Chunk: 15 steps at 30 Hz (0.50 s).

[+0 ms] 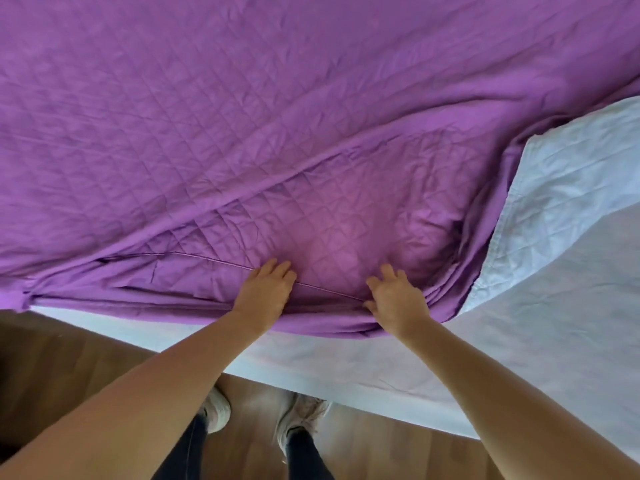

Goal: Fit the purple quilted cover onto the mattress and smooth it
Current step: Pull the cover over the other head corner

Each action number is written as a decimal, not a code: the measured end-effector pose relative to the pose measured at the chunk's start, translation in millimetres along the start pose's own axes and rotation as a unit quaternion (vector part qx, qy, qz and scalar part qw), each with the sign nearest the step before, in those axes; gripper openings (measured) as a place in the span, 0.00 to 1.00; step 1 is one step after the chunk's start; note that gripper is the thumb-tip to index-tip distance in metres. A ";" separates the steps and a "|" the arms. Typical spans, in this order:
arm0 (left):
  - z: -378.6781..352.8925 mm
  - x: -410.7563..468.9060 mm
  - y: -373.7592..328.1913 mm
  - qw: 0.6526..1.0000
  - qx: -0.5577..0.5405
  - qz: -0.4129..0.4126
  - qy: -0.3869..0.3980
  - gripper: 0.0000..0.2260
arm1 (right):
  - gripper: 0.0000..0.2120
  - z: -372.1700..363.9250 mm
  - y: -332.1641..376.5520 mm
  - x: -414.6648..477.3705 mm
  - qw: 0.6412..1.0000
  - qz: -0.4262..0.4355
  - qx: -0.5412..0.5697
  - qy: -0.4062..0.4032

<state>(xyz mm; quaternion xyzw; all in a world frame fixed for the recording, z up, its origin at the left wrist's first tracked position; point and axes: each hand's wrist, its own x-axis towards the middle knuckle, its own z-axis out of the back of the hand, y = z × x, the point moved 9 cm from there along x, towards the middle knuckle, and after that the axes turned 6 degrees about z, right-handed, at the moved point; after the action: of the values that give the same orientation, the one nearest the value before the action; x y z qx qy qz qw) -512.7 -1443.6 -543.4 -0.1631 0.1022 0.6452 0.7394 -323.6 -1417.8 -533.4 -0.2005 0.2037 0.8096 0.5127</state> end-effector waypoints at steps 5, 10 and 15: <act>5.9 9.9 -11.2 0.996 0.067 -0.032 -0.052 0.12 | 0.11 -6.9 28.1 8.9 0.991 0.051 -0.114 -0.056; 5.1 2.9 -15.2 0.994 0.040 -0.096 -0.031 0.05 | 0.18 -15.1 32.5 -2.0 0.984 0.134 -0.114 0.016; -38.1 -49.0 -43.9 0.973 -0.065 -0.160 0.155 0.06 | 0.19 -56.5 38.7 -55.3 0.960 0.180 -0.128 0.172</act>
<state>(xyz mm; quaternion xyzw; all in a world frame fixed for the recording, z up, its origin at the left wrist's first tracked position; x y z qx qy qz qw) -474.2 -1507.9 -556.1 -0.3232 0.1461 0.4908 0.7958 -330.6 -1504.6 -546.4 -0.3612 0.2162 0.8609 0.2858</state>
